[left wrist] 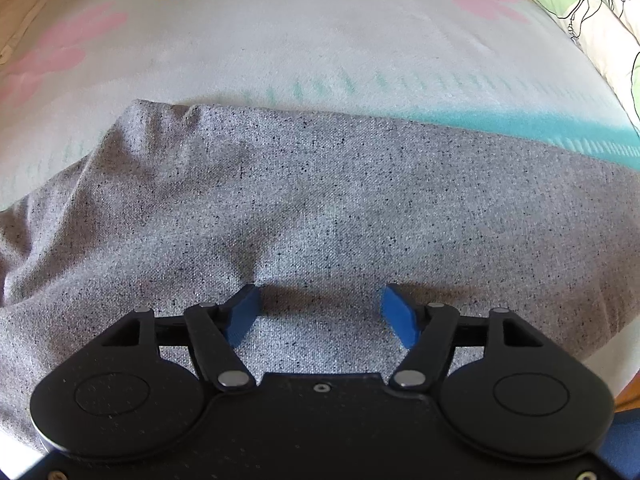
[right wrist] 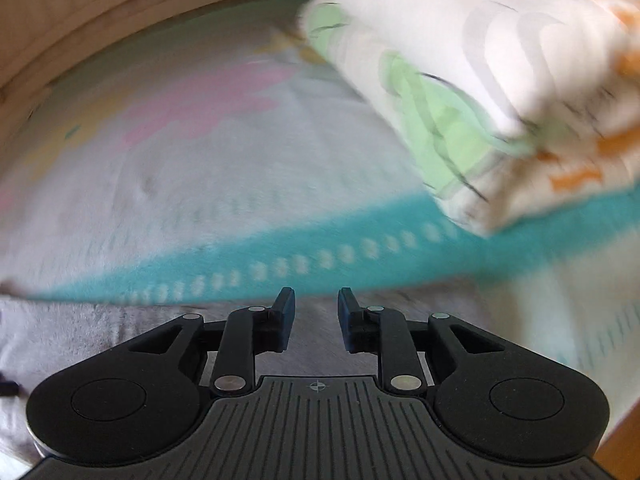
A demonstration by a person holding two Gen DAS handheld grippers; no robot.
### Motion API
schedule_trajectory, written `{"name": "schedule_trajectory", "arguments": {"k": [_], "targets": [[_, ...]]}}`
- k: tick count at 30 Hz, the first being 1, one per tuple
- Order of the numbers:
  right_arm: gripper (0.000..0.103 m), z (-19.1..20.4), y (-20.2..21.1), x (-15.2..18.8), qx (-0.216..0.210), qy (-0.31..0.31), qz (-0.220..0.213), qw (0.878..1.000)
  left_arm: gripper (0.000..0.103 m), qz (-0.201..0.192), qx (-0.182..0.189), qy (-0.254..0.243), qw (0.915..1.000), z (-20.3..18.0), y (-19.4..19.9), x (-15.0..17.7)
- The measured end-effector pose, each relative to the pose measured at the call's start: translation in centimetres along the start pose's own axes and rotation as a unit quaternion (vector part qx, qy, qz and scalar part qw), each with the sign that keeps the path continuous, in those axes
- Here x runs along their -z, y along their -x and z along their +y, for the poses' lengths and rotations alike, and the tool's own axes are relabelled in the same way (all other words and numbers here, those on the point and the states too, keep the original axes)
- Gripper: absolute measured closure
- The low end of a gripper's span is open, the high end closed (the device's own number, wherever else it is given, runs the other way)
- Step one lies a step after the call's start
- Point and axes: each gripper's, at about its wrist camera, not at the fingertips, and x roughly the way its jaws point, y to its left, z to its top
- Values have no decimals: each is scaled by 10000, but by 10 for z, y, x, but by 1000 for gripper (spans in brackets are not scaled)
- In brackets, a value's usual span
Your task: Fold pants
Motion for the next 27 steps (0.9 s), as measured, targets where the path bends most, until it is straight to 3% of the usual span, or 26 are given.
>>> {"name": "schedule_trajectory", "arguments": {"k": [3, 6, 10, 14, 15, 17, 23, 27], "targets": [[80, -34, 15, 12, 37, -995, 88, 9950, 32, -22, -68, -54, 10000, -5, -3, -1], [79, -61, 22, 27, 112, -1969, 364, 9797, 31, -36, -89, -60, 9999, -8, -2, 0], [79, -79, 24, 48, 268, -2641, 634, 9620, 31, -58, -71, -64, 9999, -9, 0, 2], [77, -89, 36, 55, 564, -2938, 476, 9530, 29, -71, -81, -94, 9999, -7, 0, 4], [74, -93, 39, 56, 620, -2975, 392, 9519, 29, -70, -82, -89, 9999, -7, 0, 6], [57, -96, 43, 58, 641, -3062, 307, 9493, 29, -67, -80, -81, 9999, -6, 0, 5], [56, -94, 22, 69, 192, -3258, 672, 9429, 29, -80, -127, -111, 9998, -10, -2, 4], [56, -85, 6, 73, 87, -3129, 852, 9459, 29, -86, -132, -110, 9998, -11, -3, 5]]}}
